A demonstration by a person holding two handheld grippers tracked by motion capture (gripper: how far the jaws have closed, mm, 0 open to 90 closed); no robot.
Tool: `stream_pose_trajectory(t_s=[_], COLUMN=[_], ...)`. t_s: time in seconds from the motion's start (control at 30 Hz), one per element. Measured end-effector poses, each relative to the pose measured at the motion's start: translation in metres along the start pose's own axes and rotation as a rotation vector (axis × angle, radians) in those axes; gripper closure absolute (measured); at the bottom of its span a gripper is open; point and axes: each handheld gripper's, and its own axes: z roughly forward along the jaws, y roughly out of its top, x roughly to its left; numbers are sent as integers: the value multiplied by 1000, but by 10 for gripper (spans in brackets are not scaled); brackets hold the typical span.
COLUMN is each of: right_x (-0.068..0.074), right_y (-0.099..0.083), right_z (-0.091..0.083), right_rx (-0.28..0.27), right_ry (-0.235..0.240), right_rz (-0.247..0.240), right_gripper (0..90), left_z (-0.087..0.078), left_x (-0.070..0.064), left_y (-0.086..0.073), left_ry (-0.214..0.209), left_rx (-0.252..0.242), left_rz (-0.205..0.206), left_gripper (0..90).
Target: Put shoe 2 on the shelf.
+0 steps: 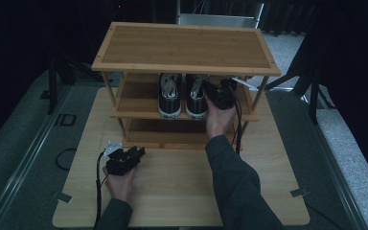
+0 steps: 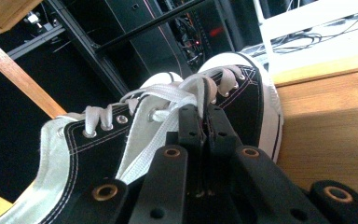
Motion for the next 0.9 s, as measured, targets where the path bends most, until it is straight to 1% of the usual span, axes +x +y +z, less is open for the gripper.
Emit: stream_pose_trajectory(t_s=[0.13, 0.17, 0.23, 0.4, 0.43, 0.47, 0.53, 0.57, 0.6, 0.63, 0.67, 0.7, 0.8, 0.83, 0.87, 0.9], right_x=[2, 5, 4, 3, 3, 2, 1, 4, 4, 3, 3, 4, 5, 6, 3, 3], right_y=[0, 0, -1, -2, -2, -1, -1, -2, -2, -2, -2, -2, -2, -3, -3, -3], right_z=[-1, -2, -2, -3, -3, -3, -2, -6, -6, -7, -7, -6, -5, -5, -4, -4], right_rx=[7, 23, 25, 34, 34, 30, 23, 59, 59, 73, 73, 67, 66, 70, 57, 57], right_ry=[18, 30, 38, 52, 52, 63, 61, 78, 78, 104, 104, 101, 98, 103, 83, 83], right_rz=[7, 35, 23, 43, 43, 45, 40, 94, 94, 81, 81, 99, 100, 85, 20, 20], right_gripper=[868, 867, 865, 864, 864, 859, 858, 857, 857, 856, 856, 851, 852, 851, 840, 840], left_z=[0, 0, 0, 1, 1, 1, 1, 1, 1, 1, 1, 1, 1, 2, 1, 1], left_x=[0, 0, 0, 0, 0, 0, 0, 0, 0, -1, -1, -1, -1, -1, 0, 0], left_y=[0, 0, 0, 0, 0, 0, 0, 0, 0, 0, 0, 0, -1, 0, 0, 0], left_ry=[0, 0, 0, 0, 0, 0, 0, 0, 0, 0, 0, 0, -1, -1, -1, -1], left_rx=[0, 0, 0, 2, 2, 2, 4, 4, 3, 4, 4, 6, 7, 6, 5, 5], left_rz=[1, 1, 2, 2, 2, 4, 4, 4, 4, 3, 3, 5, 5, 4, 4, 4], left_gripper=[592, 592, 592, 592, 592, 592, 592, 592, 592, 592, 592, 592, 592, 592, 592, 592])
